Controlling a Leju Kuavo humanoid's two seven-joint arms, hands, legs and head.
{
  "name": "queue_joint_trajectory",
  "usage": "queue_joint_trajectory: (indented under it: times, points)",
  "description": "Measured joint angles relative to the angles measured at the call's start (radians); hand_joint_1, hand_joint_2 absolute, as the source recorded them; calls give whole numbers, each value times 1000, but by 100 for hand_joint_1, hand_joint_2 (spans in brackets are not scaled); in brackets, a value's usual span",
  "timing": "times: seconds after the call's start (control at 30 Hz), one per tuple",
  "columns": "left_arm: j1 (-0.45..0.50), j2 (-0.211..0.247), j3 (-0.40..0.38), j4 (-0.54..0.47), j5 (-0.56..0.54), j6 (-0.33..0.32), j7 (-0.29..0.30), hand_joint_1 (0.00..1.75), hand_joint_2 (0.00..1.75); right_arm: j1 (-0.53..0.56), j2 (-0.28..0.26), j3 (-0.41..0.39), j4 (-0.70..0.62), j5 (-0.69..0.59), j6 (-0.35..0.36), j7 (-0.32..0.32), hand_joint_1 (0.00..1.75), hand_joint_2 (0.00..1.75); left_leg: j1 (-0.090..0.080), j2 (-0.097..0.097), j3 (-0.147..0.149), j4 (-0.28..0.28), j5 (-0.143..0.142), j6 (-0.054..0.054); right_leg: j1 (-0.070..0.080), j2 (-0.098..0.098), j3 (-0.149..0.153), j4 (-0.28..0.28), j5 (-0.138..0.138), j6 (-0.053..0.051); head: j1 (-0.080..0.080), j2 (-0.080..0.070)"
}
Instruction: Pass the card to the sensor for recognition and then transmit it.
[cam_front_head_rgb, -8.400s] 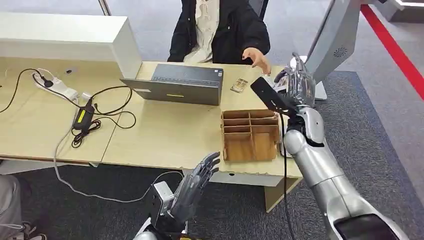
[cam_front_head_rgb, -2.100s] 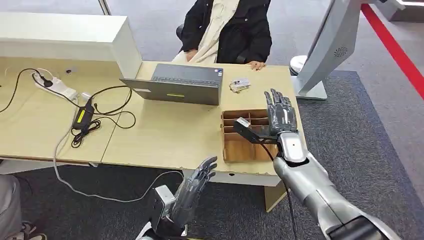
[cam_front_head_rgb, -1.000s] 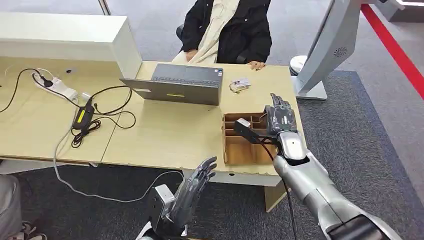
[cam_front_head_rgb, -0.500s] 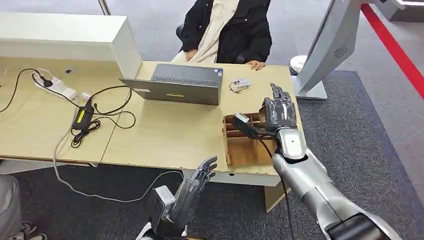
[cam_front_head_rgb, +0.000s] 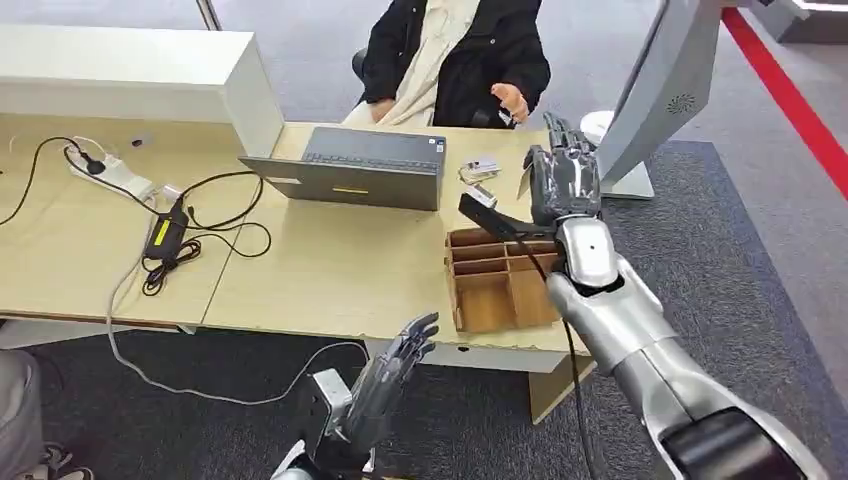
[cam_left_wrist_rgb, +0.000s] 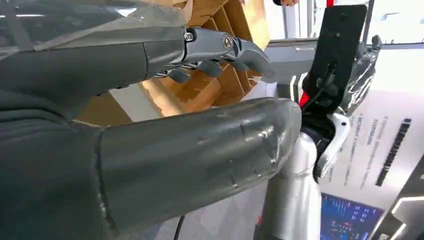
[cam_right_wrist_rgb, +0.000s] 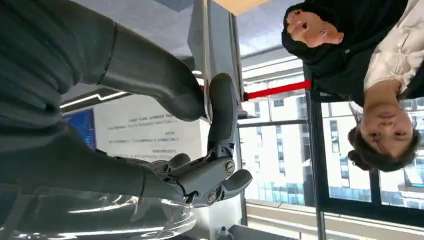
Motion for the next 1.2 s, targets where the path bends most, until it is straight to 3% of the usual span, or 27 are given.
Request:
queue_joint_trajectory:
  times: [0.37,0.6,1.2]
  points:
    - [-12,-11,-2,7,4,-26,-4,0,0,-24,-4,2,5,-18,38,2,175,175,0,0,0,0,0,0,0,0,0,0,0,0,0,0]
    - [-34,-25,-6,27,15,-82,-20,0,0,-131,18,6,118,-49,24,-10,175,175,0,0,0,0,0,0,0,0,0,0,0,0,0,0]
    - [-51,-45,-27,66,45,-89,-24,0,0,-223,72,9,341,-87,19,36,175,175,0,0,0,0,0,0,0,0,0,0,0,0,0,0]
